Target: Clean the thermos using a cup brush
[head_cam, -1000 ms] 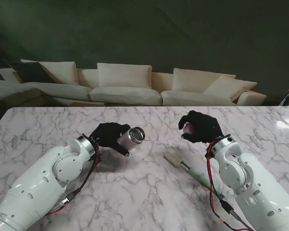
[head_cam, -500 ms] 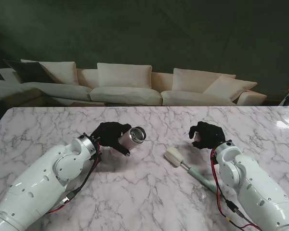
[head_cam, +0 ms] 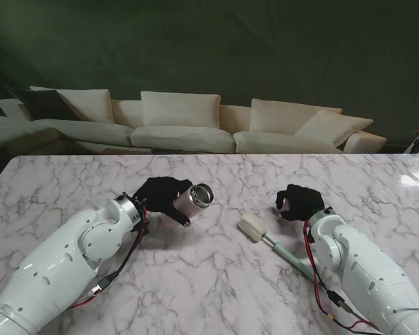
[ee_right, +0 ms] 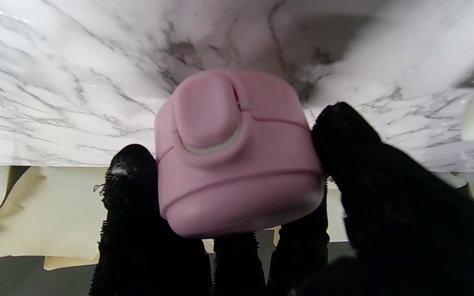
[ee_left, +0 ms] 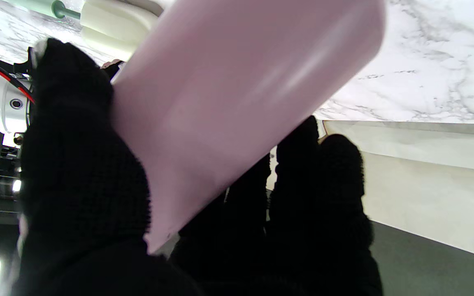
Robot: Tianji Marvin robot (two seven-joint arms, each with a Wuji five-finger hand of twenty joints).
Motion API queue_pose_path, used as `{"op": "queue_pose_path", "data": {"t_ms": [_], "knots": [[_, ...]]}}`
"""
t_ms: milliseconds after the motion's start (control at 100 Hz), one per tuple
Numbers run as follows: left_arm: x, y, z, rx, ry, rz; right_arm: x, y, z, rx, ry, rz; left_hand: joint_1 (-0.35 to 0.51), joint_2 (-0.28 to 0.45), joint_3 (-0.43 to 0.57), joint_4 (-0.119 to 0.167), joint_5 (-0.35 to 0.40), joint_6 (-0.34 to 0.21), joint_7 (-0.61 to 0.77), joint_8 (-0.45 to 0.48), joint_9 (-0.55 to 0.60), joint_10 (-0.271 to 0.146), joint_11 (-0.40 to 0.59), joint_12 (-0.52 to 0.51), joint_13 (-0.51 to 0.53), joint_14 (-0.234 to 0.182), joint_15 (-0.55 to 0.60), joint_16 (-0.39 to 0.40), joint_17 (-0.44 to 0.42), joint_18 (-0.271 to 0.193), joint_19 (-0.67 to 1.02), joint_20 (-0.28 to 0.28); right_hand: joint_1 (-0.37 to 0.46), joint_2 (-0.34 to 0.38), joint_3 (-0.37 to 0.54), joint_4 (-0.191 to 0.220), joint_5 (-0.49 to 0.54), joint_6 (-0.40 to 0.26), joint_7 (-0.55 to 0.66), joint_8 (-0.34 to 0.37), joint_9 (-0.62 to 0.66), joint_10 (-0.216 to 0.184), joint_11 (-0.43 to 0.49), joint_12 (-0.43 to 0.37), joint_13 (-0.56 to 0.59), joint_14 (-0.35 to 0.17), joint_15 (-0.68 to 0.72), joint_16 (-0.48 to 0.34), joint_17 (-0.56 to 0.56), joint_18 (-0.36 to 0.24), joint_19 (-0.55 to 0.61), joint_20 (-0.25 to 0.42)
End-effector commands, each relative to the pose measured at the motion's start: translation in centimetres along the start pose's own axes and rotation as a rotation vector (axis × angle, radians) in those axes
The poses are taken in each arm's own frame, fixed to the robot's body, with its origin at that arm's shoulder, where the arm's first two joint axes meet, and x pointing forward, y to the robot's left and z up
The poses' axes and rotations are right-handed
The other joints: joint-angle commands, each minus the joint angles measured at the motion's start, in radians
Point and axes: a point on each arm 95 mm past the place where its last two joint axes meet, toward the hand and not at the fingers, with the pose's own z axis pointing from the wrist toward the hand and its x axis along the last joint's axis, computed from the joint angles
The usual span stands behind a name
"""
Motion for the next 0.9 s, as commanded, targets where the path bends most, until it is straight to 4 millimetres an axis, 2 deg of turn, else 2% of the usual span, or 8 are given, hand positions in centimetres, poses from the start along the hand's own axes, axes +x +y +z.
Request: {"op": "queue_pose_path", "data": {"t_ms": [0,150,230,480,680,710,740,890], "knots": [[0.1,-0.2,0.3,-0.002,0.008,-0.001,0.0,-0.2,0.0,0.009,-0.004,0.0,0.323,0.359,0.411,0.076,0.088,-0.161,0.1,0.028,0.033,-0.066,0.087,0.046,0.05,-0.022,0.139,0.039,0.006,-0.099,0.035,0.019,0.124,0.057,0.099,0.012,-0.022,-0.06,0.024,-0.03,-0.039,-0.025,-0.021,-0.007,0.016,-0.173,0.102,0.013,-0.067,-0.028,-0.058,-0.006],[0.1,0.0,0.3,-0.005,0.006,-0.003,-0.1,-0.7,-0.1,0.052,0.011,-0.017,0.323,0.359,0.411,0.076,0.088,-0.16,0.099,0.029,0.033,-0.066,0.087,0.046,0.05,-0.023,0.138,0.037,0.007,-0.098,0.036,0.019,-0.048,0.075,0.081,0.021,-0.099,-0.065,-0.087,-0.095,-0.108,-0.05,-0.139,-0.075,-0.057,-0.157,-0.001,-0.034,-0.197,0.018,-0.104,0.021],[0.1,0.0,0.3,-0.006,0.005,-0.004,-0.1,-0.8,-0.3,0.072,0.016,-0.029,0.323,0.36,0.411,0.076,0.088,-0.16,0.1,0.029,0.032,-0.066,0.087,0.046,0.05,-0.023,0.139,0.037,0.007,-0.098,0.036,0.019,-0.176,0.114,0.076,0.127,-0.137,-0.059,-0.203,-0.04,-0.142,-0.072,-0.196,-0.099,-0.09,-0.145,-0.05,-0.049,-0.246,0.032,-0.138,0.033],[0.0,0.0,0.3,0.001,0.005,-0.007,-0.1,-0.4,-1.4,0.045,0.008,-0.011,0.323,0.359,0.411,0.076,0.087,-0.159,0.099,0.03,0.032,-0.065,0.086,0.043,0.057,-0.041,0.134,0.033,0.008,-0.098,0.036,0.019,-0.404,0.272,-0.173,0.137,-0.4,-0.053,-0.352,-0.071,-0.352,-0.077,-0.34,-0.164,-0.311,-0.128,-0.308,-0.19,-0.495,0.047,-0.366,-0.079],[-0.2,0.1,0.3,0.001,0.002,-0.004,1.1,1.0,-3.9,-0.036,0.006,0.009,0.323,0.358,0.413,0.076,0.087,-0.159,0.1,0.031,0.032,-0.064,0.088,0.042,0.057,-0.032,0.132,0.034,0.008,-0.097,0.036,0.018,-0.456,0.353,-0.318,0.162,-0.538,0.271,-0.624,-0.196,-0.371,0.037,-0.433,-0.209,-0.34,-0.104,-0.348,-0.225,-0.529,0.068,-0.409,-0.106],[-0.2,0.1,0.2,0.001,0.002,-0.004,1.3,1.3,-4.4,-0.046,0.004,0.007,0.323,0.358,0.413,0.076,0.087,-0.158,0.1,0.031,0.032,-0.065,0.088,0.042,0.055,-0.024,0.132,0.035,0.008,-0.097,0.036,0.018,-0.458,0.357,-0.331,0.165,-0.533,0.315,-0.746,-0.187,-0.37,0.059,-0.436,-0.211,-0.334,-0.1,-0.348,-0.224,-0.526,0.073,-0.409,-0.104],[-0.2,0.1,0.2,0.001,0.001,-0.004,1.5,1.6,-5.0,-0.059,0.003,0.002,0.323,0.359,0.413,0.076,0.087,-0.159,0.101,0.032,0.032,-0.066,0.088,0.042,0.055,-0.023,0.132,0.035,0.008,-0.097,0.037,0.018,-0.459,0.355,-0.335,0.165,-0.501,0.348,-0.93,-0.01,-0.373,0.084,-0.429,-0.209,-0.325,-0.093,-0.349,-0.224,-0.518,0.083,-0.41,-0.099],[-0.4,0.0,0.2,0.01,-0.004,0.002,2.8,3.4,-8.3,-0.059,-0.004,-0.053,0.321,0.359,0.416,0.078,0.084,-0.158,0.103,0.035,0.032,-0.065,0.09,0.043,0.053,-0.024,0.135,0.037,0.007,-0.098,0.037,0.018,-0.492,0.357,-0.373,0.161,-0.486,0.368,-1.017,0.09,-0.375,0.097,-0.369,-0.181,-0.281,-0.079,-0.345,-0.21,-0.503,0.101,-0.409,-0.091]]}}
